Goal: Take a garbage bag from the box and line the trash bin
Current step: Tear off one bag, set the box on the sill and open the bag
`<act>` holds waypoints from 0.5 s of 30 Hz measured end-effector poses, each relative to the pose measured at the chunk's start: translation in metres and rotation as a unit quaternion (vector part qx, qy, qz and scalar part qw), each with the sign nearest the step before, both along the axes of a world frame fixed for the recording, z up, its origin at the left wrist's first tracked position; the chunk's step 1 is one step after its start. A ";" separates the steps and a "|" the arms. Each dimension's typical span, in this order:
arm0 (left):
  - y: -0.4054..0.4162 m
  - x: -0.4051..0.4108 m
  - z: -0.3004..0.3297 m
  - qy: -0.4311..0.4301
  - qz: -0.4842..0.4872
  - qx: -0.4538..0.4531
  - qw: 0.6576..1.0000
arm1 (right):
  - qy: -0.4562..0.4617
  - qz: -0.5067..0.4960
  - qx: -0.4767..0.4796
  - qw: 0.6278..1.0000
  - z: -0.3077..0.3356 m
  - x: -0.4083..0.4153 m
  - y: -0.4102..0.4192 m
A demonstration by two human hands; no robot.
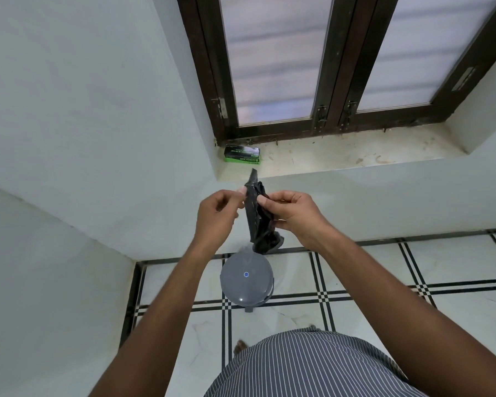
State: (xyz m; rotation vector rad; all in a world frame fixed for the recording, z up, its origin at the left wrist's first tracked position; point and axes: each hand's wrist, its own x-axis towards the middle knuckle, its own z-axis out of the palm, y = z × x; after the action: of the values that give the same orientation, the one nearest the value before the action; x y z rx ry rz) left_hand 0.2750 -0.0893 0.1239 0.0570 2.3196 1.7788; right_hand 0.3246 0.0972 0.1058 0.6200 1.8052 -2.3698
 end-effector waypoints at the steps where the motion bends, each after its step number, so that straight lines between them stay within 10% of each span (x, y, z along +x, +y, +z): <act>1: 0.002 0.001 0.000 -0.030 -0.024 0.008 0.999 | 0.011 0.001 0.014 1.000 0.002 0.002 -0.003; 15: -0.008 0.010 -0.011 -0.206 0.034 0.234 0.949 | -0.001 -0.085 -0.070 0.994 0.001 0.014 -0.007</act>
State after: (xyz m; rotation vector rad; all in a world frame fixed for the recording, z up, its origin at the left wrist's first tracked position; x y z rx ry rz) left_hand 0.2850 -0.0977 0.1130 -0.2958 1.6014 2.0978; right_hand 0.3383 0.0900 0.1072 0.7870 1.6266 -2.5755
